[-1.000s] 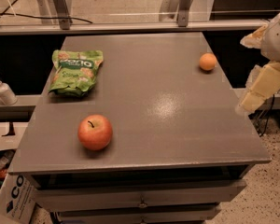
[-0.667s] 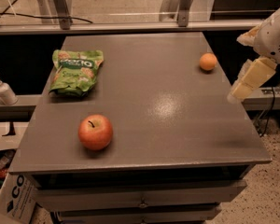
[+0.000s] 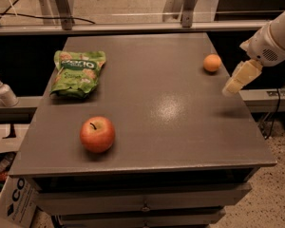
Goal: Move orange near green rice chip bag
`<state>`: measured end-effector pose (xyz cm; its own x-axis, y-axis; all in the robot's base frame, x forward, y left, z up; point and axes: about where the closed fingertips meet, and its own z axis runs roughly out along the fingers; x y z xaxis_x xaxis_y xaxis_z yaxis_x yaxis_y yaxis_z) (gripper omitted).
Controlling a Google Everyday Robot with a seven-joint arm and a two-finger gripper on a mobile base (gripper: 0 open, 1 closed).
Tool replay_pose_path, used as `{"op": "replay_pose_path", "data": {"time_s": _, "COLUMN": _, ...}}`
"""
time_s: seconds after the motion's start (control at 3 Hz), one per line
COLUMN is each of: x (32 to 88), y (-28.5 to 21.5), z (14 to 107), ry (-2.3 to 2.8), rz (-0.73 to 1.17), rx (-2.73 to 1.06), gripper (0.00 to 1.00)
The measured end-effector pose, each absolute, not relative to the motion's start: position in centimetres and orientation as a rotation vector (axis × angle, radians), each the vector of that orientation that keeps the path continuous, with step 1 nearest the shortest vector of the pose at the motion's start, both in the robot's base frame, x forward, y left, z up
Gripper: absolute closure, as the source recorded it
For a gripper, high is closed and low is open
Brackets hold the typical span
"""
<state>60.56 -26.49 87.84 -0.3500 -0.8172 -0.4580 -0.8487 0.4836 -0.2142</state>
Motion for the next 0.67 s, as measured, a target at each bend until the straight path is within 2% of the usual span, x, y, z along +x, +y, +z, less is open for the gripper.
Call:
{"op": "replay_pose_path", "data": {"time_s": 0.33, "x": 63.53, "y": -28.1, "z": 85.38, "ry": 2.273, "rz": 0.13, "rx": -1.26, "gripper": 0.0}}
{"op": "replay_pose_path", "data": {"time_s": 0.67, "x": 63.53, "y": -28.09, "z": 85.37, "ry": 2.273, "rz": 0.13, "rx": -1.26, "gripper": 0.0}}
